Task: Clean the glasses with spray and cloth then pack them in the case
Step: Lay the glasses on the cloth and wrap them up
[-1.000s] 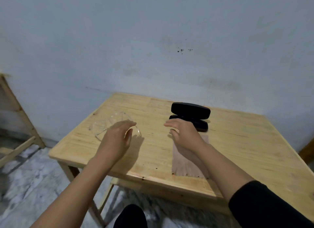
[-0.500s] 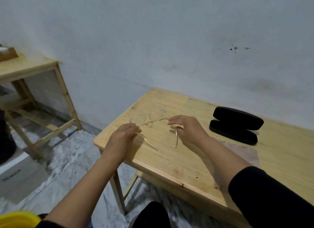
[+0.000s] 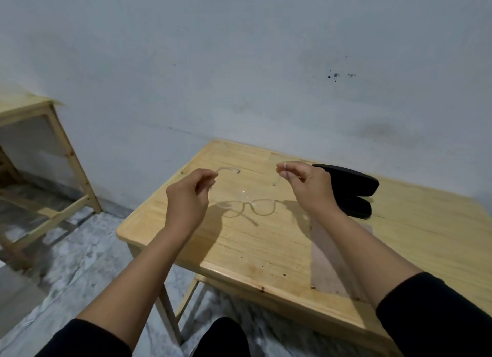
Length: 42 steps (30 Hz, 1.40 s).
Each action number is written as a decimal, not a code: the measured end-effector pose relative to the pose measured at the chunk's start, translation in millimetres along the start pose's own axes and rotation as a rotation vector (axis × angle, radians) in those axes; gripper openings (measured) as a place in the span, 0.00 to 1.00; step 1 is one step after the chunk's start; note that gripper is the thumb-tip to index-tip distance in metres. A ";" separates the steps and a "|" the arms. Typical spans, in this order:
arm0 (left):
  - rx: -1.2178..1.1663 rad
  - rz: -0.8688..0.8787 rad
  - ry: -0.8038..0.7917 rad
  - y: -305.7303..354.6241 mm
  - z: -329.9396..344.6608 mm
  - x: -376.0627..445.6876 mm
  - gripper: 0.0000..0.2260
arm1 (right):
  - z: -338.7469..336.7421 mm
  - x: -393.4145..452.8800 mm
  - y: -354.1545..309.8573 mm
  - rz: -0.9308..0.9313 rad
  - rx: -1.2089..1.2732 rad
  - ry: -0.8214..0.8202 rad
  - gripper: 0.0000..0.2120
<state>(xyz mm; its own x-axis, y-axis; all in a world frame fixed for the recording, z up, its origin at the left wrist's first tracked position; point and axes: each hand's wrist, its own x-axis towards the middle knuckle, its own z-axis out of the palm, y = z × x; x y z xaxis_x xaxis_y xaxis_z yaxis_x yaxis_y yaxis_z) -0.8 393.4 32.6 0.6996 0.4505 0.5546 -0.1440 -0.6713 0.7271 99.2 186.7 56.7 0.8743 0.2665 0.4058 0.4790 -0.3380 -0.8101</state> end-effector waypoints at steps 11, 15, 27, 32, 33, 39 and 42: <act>-0.301 -0.136 -0.297 78.9 92.8 -27.2 0.07 | -127.2 -60.4 30.5 0.182 0.018 0.275 0.07; -0.316 -0.121 -0.376 92.2 114.9 -44.5 0.06 | -151.8 -85.3 44.6 0.215 -0.041 0.311 0.08; -0.227 -0.046 -0.445 94.6 124.0 -64.7 0.07 | -157.6 -111.2 58.1 0.267 0.027 0.319 0.08; -0.211 -0.017 -0.449 91.5 120.7 -67.8 0.08 | -153.6 -114.9 60.1 0.271 0.053 0.306 0.10; -0.209 -0.013 -0.450 90.8 120.5 -68.5 0.08 | -153.1 -115.4 61.1 0.274 0.056 0.305 0.10; -0.198 0.004 -0.456 90.9 118.7 -71.0 0.09 | -153.8 -119.4 60.1 0.292 0.062 0.293 0.12; -0.199 -0.018 -0.437 90.2 112.3 -72.5 0.14 | -155.7 -125.8 56.1 0.324 0.100 0.322 0.17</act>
<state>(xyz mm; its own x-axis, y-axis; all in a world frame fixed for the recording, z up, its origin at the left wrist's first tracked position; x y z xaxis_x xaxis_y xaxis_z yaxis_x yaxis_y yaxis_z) 14.1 234.1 12.5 0.9259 0.1427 0.3497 -0.2301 -0.5210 0.8220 28.3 -6.3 26.1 0.9651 -0.1373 0.2229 0.1811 -0.2652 -0.9471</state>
